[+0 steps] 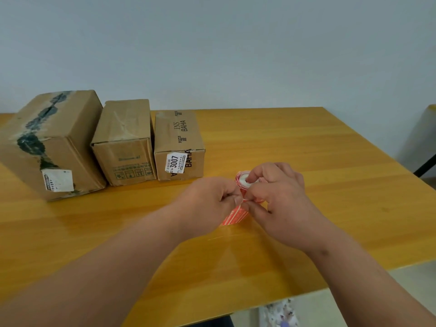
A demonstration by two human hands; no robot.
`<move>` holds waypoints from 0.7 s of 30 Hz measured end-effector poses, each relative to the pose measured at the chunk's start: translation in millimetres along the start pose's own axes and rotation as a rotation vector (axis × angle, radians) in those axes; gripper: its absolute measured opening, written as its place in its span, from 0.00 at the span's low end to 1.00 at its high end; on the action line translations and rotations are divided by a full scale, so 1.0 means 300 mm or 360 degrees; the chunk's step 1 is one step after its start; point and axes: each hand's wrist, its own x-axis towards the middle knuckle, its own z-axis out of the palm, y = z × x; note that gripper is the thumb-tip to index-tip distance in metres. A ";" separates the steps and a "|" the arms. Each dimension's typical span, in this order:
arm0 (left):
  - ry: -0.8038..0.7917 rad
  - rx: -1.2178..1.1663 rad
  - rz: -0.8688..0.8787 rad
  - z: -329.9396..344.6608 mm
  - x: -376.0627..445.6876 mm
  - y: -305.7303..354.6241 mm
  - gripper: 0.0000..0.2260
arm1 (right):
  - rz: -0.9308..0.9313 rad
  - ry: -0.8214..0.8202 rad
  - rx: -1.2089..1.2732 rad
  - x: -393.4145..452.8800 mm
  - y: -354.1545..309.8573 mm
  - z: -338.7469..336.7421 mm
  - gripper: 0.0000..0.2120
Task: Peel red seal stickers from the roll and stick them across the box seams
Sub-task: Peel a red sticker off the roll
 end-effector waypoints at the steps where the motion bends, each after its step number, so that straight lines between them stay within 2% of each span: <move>1: -0.0004 -0.0021 -0.0015 0.000 -0.001 -0.001 0.10 | -0.0003 -0.0007 0.0003 0.002 0.000 -0.001 0.02; 7: 0.0012 -0.0142 -0.0072 -0.007 -0.006 0.000 0.14 | -0.0050 -0.0020 0.0002 0.018 -0.004 0.000 0.03; 16: 0.0014 -0.0276 -0.0149 -0.014 -0.008 0.009 0.13 | -0.0116 -0.0012 -0.0075 0.030 -0.011 -0.005 0.03; 21: -0.0002 -0.0319 -0.0191 -0.021 -0.010 0.012 0.09 | -0.0143 -0.0030 -0.0127 0.036 -0.011 -0.008 0.04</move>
